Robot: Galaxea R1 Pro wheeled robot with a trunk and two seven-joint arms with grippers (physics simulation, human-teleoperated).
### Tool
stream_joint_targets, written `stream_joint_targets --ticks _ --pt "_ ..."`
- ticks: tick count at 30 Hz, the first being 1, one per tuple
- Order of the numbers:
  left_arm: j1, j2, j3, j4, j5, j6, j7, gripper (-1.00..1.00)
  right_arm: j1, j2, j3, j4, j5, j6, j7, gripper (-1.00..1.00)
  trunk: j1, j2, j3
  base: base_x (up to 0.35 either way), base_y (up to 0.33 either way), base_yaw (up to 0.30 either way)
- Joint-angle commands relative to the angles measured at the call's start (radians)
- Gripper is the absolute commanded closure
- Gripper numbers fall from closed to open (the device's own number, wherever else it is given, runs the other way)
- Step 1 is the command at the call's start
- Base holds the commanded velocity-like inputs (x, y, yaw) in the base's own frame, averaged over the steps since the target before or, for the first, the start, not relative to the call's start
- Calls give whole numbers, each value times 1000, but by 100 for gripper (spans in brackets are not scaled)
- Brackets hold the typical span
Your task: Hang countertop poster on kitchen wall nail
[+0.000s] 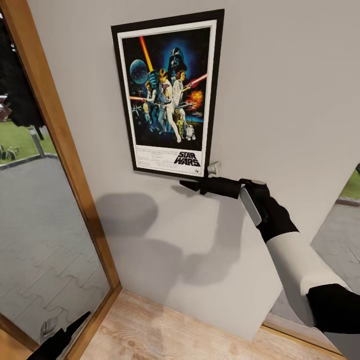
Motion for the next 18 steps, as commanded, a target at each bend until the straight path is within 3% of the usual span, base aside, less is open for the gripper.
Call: stream_joint_targets --ticks 1,10,18 --pt "-1 1 -8 -1 8 -4 -1 -100 -1 -1 1 0 -4 1 -5 -100 1 -2 -2 0 0 0" --pt "0 1 -8 -2 8 -4 -1 -100 0 -1 1 -4 -4 1 -5 -100 1 -2 -2 -17 0 0" --pt "-1 1 -8 -1 8 -4 -27 -100 -1 -1 1 -5 -4 1 -5 -100 1 -2 -2 -283 0 0"
